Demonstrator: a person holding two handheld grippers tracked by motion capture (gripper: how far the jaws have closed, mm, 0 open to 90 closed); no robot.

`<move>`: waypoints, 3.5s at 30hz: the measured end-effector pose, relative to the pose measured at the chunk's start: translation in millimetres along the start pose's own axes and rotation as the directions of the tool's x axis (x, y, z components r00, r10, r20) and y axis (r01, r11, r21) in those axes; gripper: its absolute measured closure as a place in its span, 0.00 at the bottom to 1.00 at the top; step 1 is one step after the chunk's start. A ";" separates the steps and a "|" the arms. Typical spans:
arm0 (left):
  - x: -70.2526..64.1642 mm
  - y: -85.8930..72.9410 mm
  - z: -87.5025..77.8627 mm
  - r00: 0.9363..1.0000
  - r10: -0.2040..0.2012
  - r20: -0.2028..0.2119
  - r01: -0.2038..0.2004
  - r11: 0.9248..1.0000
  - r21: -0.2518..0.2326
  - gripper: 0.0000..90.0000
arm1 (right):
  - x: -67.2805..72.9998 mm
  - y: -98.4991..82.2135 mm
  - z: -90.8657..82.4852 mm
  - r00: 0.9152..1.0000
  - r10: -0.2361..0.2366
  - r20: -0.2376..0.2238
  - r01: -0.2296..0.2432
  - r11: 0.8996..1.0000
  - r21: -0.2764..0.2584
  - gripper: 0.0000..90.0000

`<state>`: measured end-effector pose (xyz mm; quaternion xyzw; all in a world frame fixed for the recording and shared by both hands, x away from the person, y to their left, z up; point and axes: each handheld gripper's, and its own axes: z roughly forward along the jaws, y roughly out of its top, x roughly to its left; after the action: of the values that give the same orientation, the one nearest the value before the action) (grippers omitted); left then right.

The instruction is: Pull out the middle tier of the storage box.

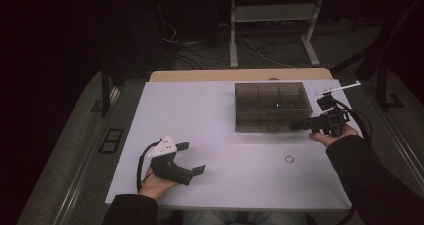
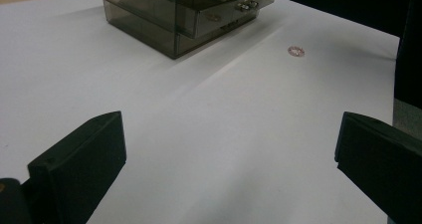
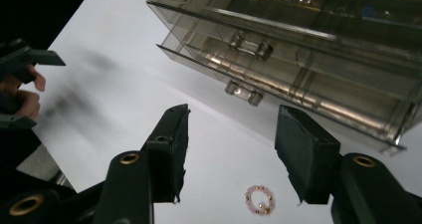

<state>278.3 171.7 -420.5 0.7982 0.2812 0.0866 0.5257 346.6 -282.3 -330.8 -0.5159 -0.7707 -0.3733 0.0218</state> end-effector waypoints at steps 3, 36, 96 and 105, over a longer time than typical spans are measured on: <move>0.0 0.0 -0.1 1.000 0.001 0.000 -0.001 1.000 0.000 0.00 | 1.0 4.3 0.4 0.999 -0.046 -0.017 0.046 0.999 0.001 0.50; -0.7 0.4 1.0 1.000 0.005 0.005 -0.005 1.000 -0.001 0.00 | 5.1 13.8 31.4 0.873 -0.473 -0.118 0.471 0.881 -0.047 0.45; -1.4 0.7 2.2 1.000 0.011 0.013 -0.011 1.000 0.005 0.00 | -8.5 20.3 90.9 0.732 -0.676 -0.086 0.681 0.730 0.064 0.74; -1.4 0.7 1.8 1.000 0.013 0.012 -0.013 1.000 0.005 0.00 | -19.0 26.1 93.7 0.777 -0.610 -0.154 0.621 0.783 0.035 0.81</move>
<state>278.2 169.3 -420.4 0.8017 0.2730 0.0845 0.5251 409.6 -236.2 -391.9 -0.2081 -0.9085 -0.3612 -0.0282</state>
